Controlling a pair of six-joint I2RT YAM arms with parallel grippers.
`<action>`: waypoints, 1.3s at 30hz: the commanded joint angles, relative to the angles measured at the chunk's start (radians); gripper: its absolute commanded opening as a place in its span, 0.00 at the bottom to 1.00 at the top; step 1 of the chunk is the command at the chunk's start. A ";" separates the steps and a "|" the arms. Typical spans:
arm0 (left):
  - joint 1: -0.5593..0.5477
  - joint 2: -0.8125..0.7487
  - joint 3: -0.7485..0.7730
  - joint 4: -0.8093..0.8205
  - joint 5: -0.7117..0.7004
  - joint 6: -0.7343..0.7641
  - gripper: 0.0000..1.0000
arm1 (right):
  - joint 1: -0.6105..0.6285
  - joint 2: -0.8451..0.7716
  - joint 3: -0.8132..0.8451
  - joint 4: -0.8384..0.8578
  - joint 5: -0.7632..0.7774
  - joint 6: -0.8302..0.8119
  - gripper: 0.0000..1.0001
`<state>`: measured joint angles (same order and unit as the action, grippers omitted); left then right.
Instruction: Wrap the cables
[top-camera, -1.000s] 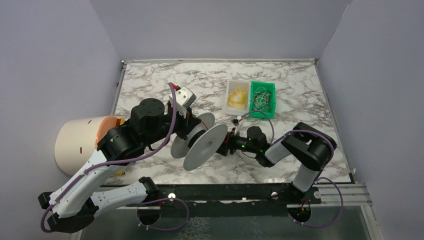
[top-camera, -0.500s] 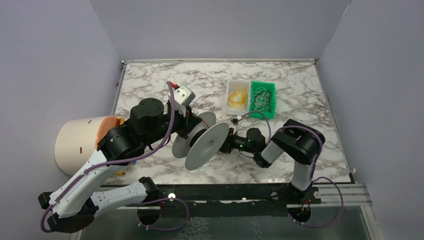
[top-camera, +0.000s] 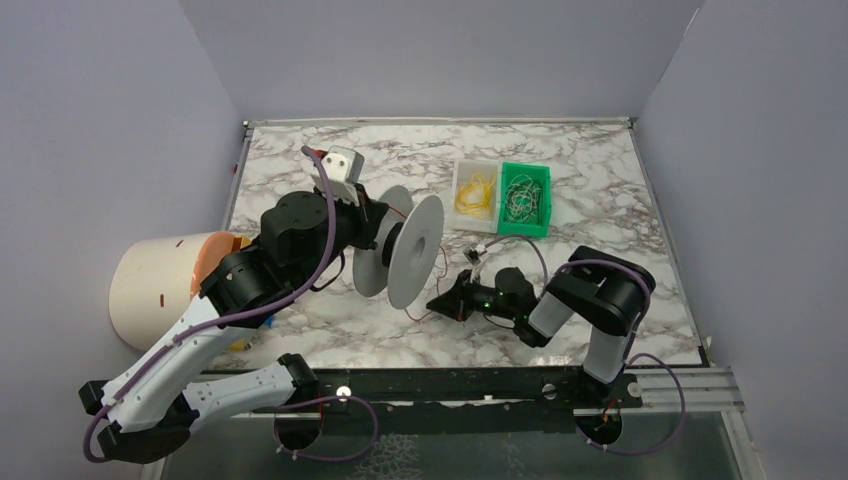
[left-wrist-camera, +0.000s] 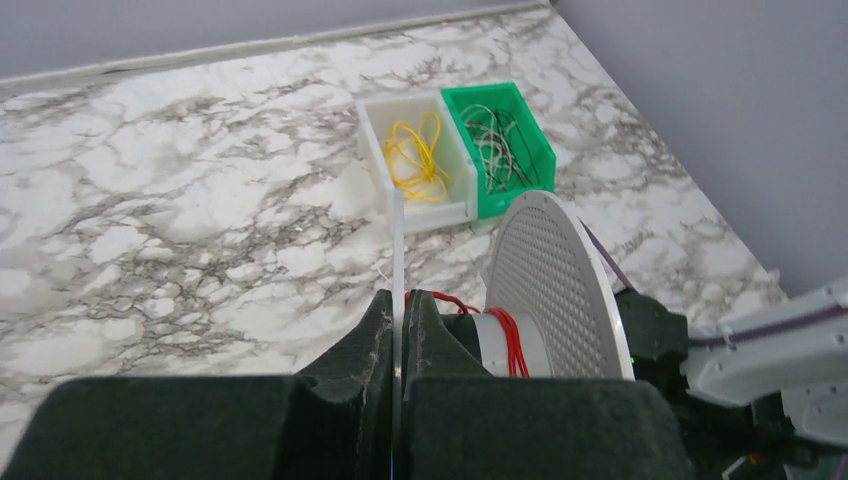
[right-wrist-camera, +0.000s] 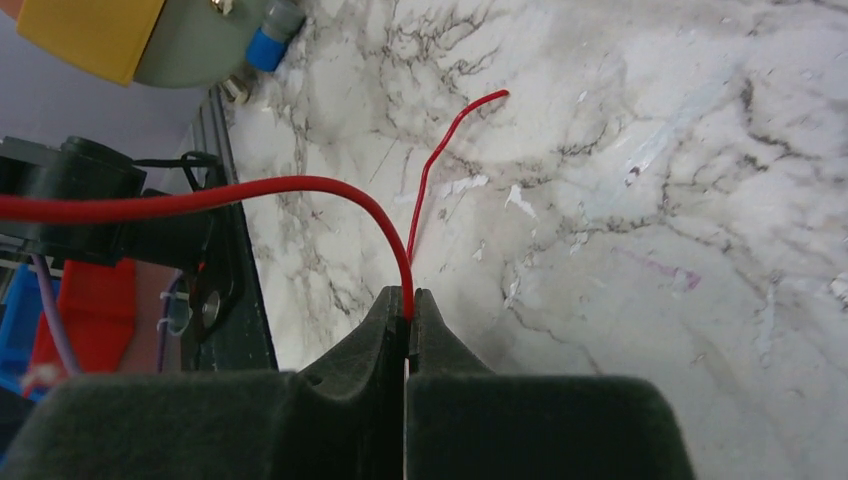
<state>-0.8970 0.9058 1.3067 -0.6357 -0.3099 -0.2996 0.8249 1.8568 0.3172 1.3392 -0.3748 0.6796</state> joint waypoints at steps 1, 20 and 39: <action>-0.005 -0.001 0.008 0.157 -0.241 -0.087 0.00 | 0.057 -0.078 -0.030 -0.128 0.076 -0.047 0.01; -0.003 0.109 -0.124 0.431 -0.660 0.025 0.00 | 0.554 -0.487 0.155 -0.936 0.556 -0.226 0.01; -0.004 0.137 -0.343 0.370 -0.612 -0.036 0.00 | 0.706 -0.675 0.639 -1.583 0.957 -0.368 0.01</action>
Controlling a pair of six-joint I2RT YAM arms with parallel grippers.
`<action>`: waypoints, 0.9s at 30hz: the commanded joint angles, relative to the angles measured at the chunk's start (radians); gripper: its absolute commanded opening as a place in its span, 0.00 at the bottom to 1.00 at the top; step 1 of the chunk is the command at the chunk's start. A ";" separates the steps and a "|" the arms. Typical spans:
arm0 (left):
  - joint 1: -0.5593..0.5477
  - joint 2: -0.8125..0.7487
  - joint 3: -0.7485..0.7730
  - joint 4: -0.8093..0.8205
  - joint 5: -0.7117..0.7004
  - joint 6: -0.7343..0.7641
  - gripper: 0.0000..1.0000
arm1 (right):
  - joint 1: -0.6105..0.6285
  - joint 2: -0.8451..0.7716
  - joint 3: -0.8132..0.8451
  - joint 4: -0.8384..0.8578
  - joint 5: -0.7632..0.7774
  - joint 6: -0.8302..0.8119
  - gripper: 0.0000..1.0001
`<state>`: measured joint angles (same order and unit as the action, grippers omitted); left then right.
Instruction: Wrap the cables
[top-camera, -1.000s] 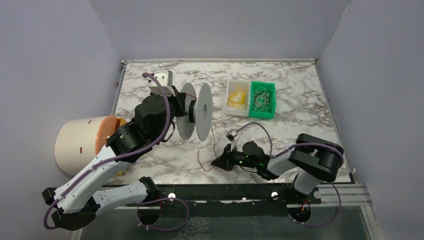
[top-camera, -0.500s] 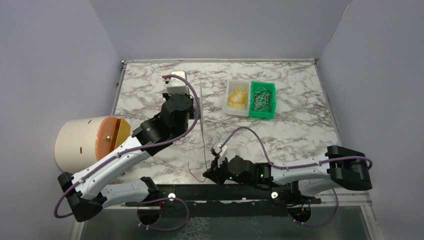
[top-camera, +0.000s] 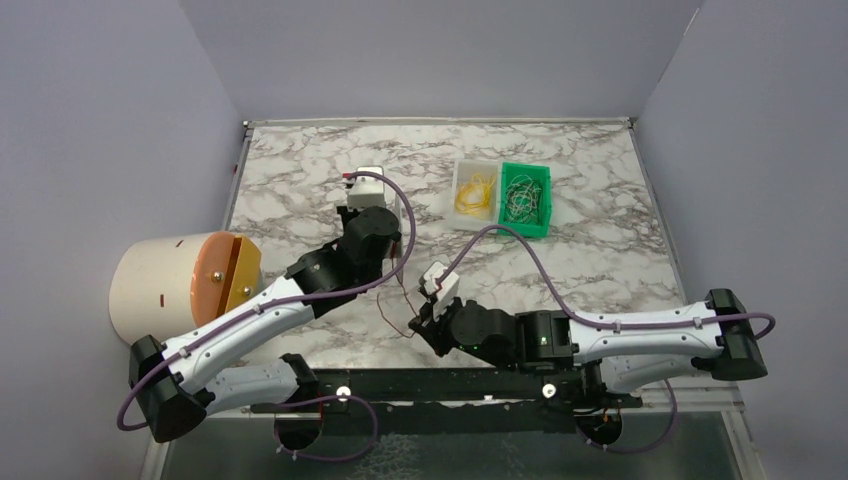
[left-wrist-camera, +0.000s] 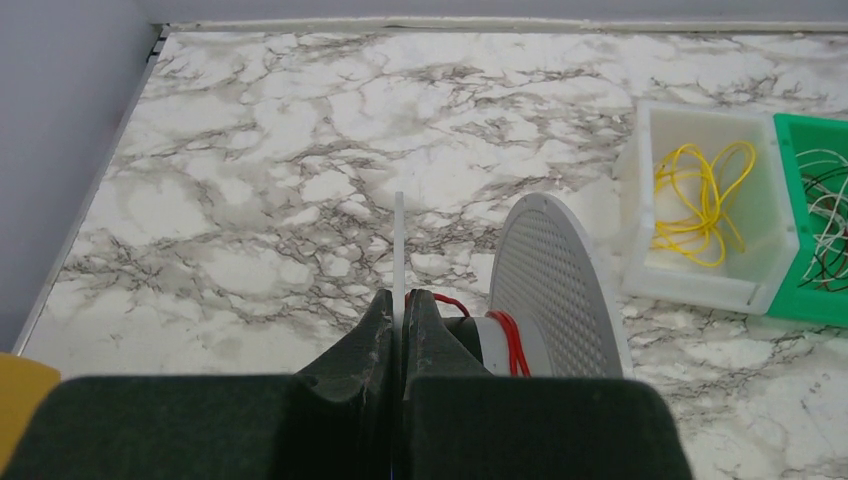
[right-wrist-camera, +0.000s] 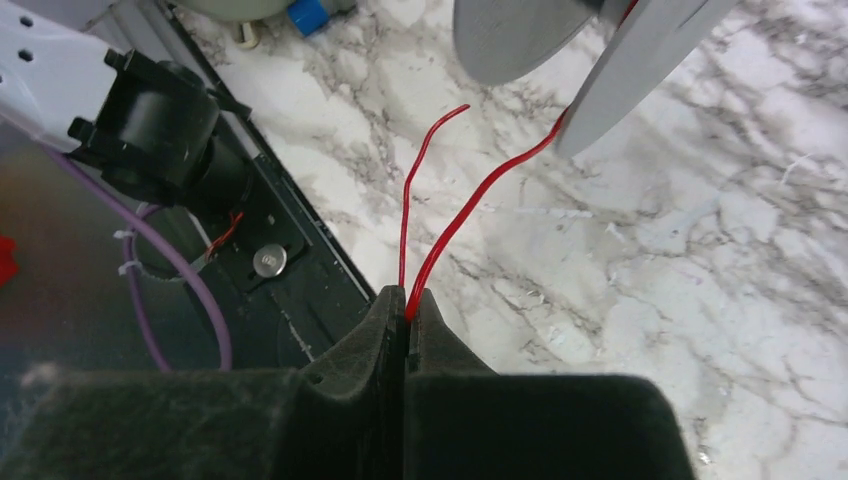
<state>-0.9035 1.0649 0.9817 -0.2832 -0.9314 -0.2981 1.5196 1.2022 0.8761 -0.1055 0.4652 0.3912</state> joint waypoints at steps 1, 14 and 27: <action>0.003 -0.021 -0.020 0.006 0.027 -0.033 0.00 | 0.012 -0.018 0.103 -0.151 0.134 -0.103 0.01; 0.003 -0.037 -0.028 -0.162 0.274 0.074 0.00 | -0.209 0.050 0.343 -0.352 -0.023 -0.456 0.01; 0.003 -0.039 -0.029 -0.235 0.533 0.293 0.00 | -0.393 0.098 0.347 -0.279 0.090 -0.690 0.01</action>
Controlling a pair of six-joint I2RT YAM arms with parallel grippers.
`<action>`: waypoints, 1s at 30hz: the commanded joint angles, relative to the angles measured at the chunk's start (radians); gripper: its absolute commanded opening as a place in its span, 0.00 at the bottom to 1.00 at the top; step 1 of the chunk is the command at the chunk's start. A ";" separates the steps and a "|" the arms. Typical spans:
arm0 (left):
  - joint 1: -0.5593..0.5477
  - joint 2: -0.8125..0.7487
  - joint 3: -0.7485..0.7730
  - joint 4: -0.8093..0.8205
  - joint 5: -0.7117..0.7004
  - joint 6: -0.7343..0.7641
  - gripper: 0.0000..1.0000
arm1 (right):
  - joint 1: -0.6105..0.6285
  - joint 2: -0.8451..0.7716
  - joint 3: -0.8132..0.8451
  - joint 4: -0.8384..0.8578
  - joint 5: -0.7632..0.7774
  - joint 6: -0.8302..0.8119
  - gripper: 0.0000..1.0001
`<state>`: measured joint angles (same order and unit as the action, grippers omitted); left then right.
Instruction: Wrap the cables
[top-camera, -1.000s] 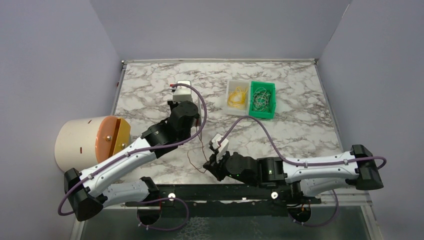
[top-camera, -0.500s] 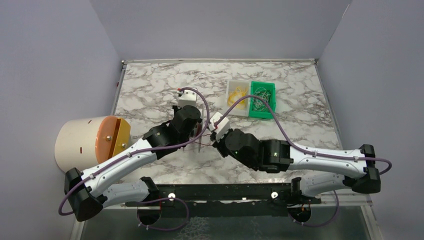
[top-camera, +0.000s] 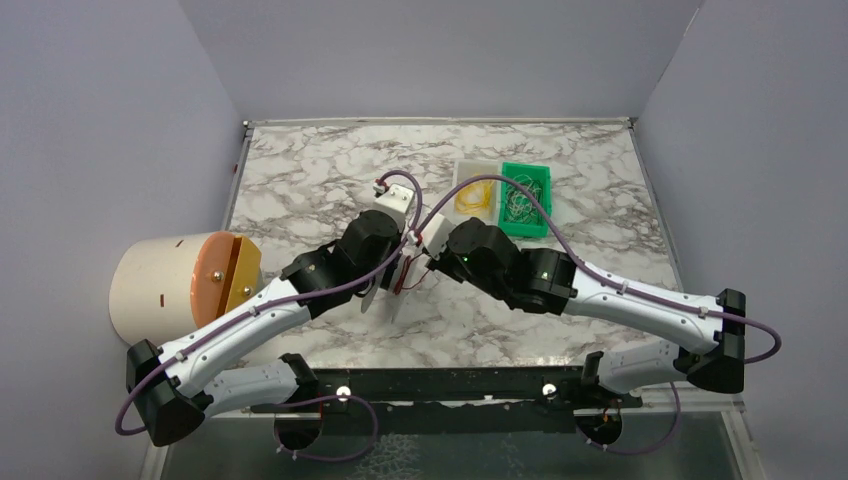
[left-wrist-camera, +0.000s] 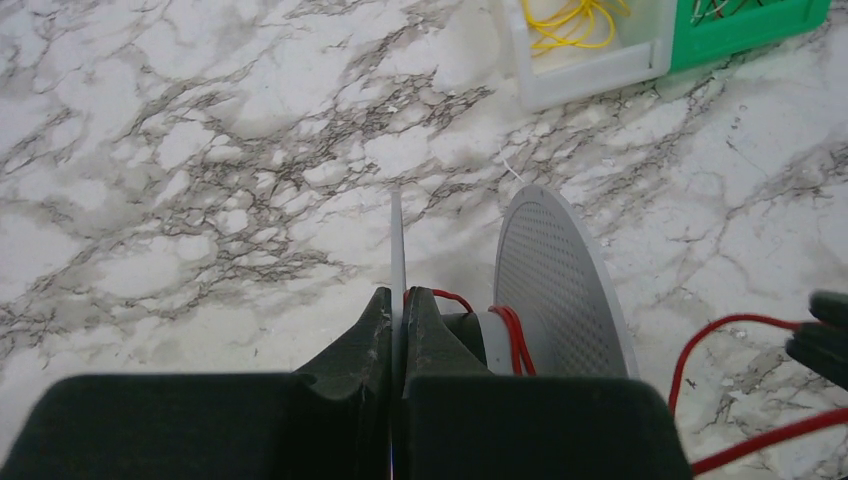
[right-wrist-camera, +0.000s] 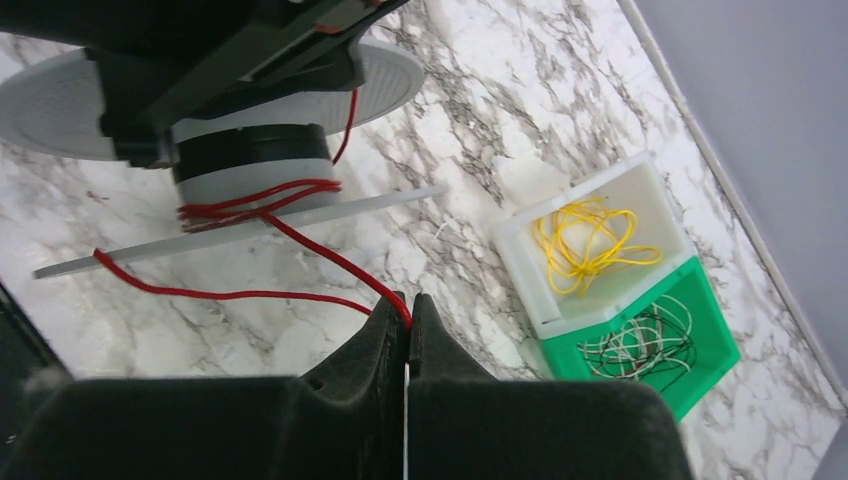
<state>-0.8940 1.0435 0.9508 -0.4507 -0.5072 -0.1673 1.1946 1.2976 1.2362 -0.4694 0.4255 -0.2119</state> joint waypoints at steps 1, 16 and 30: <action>-0.008 -0.020 0.001 -0.071 0.120 0.166 0.00 | -0.078 0.002 -0.028 0.115 0.138 -0.104 0.01; -0.008 -0.101 0.058 -0.156 0.327 0.146 0.00 | -0.232 -0.051 -0.300 0.497 0.102 -0.036 0.13; -0.008 -0.165 0.143 -0.189 0.445 0.142 0.00 | -0.257 -0.127 -0.500 0.607 -0.059 0.190 0.30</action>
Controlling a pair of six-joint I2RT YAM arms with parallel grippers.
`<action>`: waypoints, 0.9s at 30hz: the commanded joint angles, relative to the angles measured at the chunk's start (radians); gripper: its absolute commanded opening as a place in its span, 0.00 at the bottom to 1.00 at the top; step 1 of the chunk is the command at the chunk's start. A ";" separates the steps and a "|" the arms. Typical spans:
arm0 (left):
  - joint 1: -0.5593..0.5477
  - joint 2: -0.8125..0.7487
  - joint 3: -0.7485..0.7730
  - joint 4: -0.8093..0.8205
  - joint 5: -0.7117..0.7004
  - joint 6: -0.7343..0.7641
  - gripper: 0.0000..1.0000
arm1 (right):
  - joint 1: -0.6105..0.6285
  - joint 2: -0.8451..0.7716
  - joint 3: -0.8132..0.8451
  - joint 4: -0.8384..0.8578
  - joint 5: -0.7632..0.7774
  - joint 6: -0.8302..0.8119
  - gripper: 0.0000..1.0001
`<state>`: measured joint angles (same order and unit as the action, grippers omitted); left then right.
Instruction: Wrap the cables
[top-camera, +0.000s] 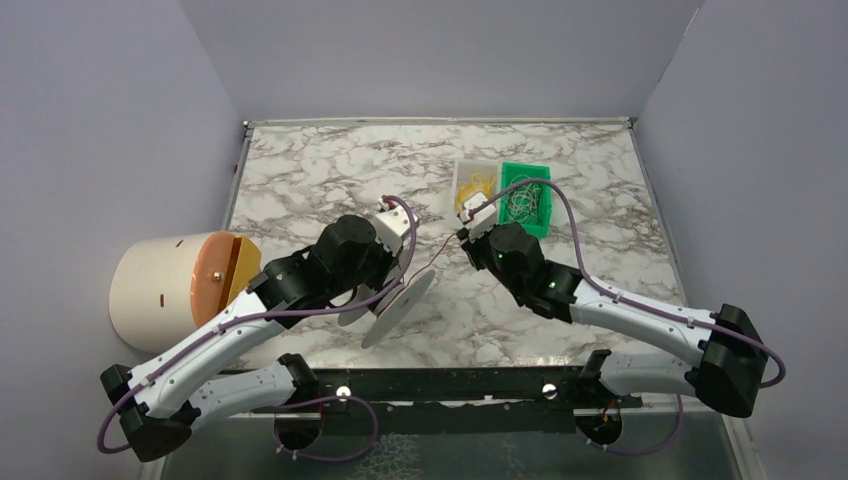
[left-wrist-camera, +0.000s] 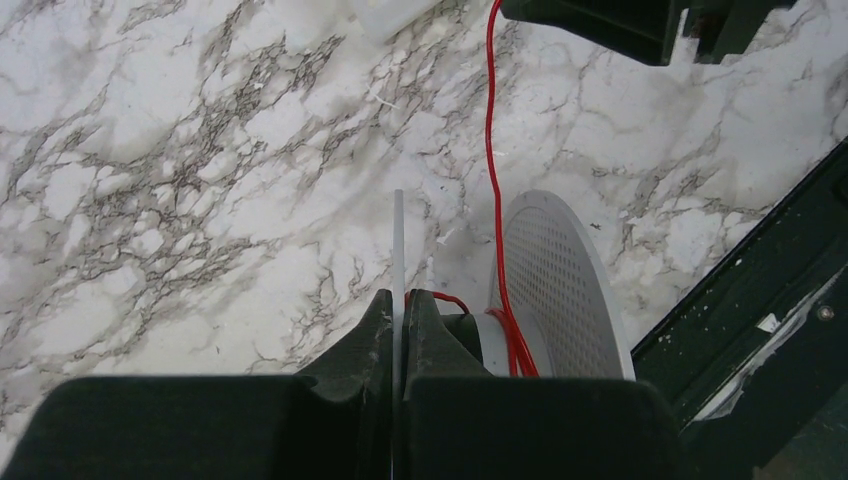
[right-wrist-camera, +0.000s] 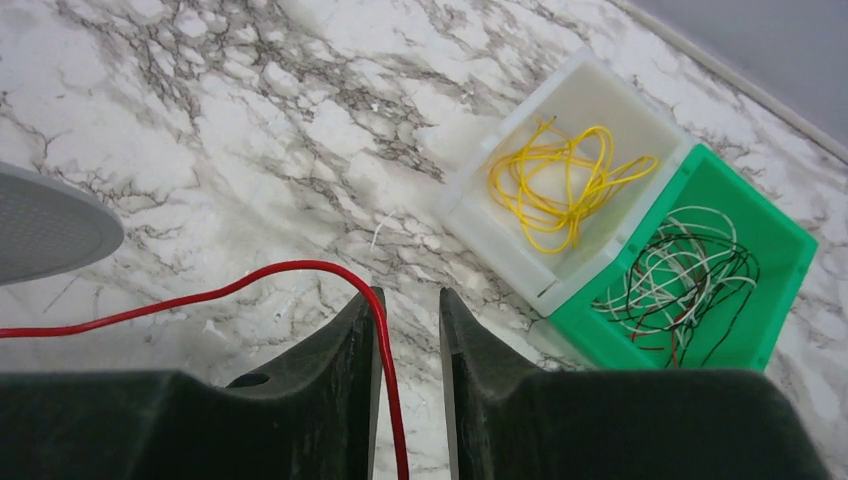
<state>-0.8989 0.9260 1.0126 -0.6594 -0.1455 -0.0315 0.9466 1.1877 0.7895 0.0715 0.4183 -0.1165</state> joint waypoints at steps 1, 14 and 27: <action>-0.003 -0.052 0.087 0.019 0.090 0.006 0.00 | -0.009 -0.017 -0.063 0.070 -0.063 0.112 0.28; -0.003 -0.098 0.170 0.030 0.097 -0.043 0.00 | -0.009 -0.005 -0.192 0.106 -0.131 0.281 0.01; -0.003 -0.185 0.112 0.333 -0.043 -0.216 0.00 | -0.009 0.074 -0.310 0.315 -0.455 0.492 0.01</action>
<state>-0.8989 0.7963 1.1347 -0.5777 -0.1207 -0.1570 0.9432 1.2148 0.5171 0.3119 0.0917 0.2813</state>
